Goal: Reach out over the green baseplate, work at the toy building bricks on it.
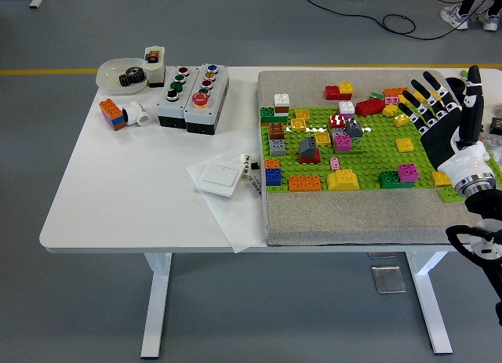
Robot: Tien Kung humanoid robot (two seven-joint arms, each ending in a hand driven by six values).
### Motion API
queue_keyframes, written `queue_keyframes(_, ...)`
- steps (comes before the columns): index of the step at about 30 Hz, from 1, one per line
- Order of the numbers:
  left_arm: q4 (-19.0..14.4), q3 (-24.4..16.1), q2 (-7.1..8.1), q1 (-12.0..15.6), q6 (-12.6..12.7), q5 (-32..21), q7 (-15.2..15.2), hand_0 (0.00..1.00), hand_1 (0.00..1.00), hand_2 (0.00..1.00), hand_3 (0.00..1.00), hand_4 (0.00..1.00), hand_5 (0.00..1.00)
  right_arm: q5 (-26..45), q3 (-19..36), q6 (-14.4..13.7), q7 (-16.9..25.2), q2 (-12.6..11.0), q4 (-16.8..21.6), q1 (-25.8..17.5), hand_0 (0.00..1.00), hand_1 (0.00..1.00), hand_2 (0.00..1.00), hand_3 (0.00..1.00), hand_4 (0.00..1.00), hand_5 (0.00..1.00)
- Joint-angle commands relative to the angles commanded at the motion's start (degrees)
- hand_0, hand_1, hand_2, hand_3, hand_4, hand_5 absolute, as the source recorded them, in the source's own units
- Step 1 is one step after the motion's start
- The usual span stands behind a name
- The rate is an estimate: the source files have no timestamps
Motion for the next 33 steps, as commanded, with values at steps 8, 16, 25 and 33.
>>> queue_keyframes(8, 0.0, 0.3, -0.01, -0.1, 0.0, -0.5, -0.2, 0.859, 0.868, 0.874, 0.739, 0.735, 0.654, 0.6, -0.1, 0.1, 0.0, 0.1, 0.0, 0.1, 0.893, 0.839, 0.859, 0.881, 0.998, 0.998)
queue_keyframes(16, 0.0, 0.5, 0.02, -0.1, 0.0, -0.9, -0.3, 0.859, 0.867, 0.873, 0.738, 0.734, 0.654, 1.6, -0.1, 0.3, 0.1, 0.1, -0.1, 0.1, 0.893, 0.839, 0.858, 0.881, 0.998, 0.998)
queue_keyframes(25, 0.0, 0.7, 0.03, -0.3, 0.0, -1.2, -0.5, 0.859, 0.867, 0.872, 0.738, 0.734, 0.654, 2.6, -0.1, 0.4, 0.2, 0.2, -0.1, 0.3, 0.893, 0.839, 0.857, 0.880, 0.998, 0.998)
queue_keyframes(33, 0.0, 0.7, 0.05, -0.3, -0.1, -1.1, -0.4, 0.859, 0.867, 0.872, 0.737, 0.734, 0.654, 4.4, -0.1, 0.5, 0.0, 0.3, -0.3, 0.3, 0.889, 0.837, 0.856, 0.880, 0.998, 0.998)
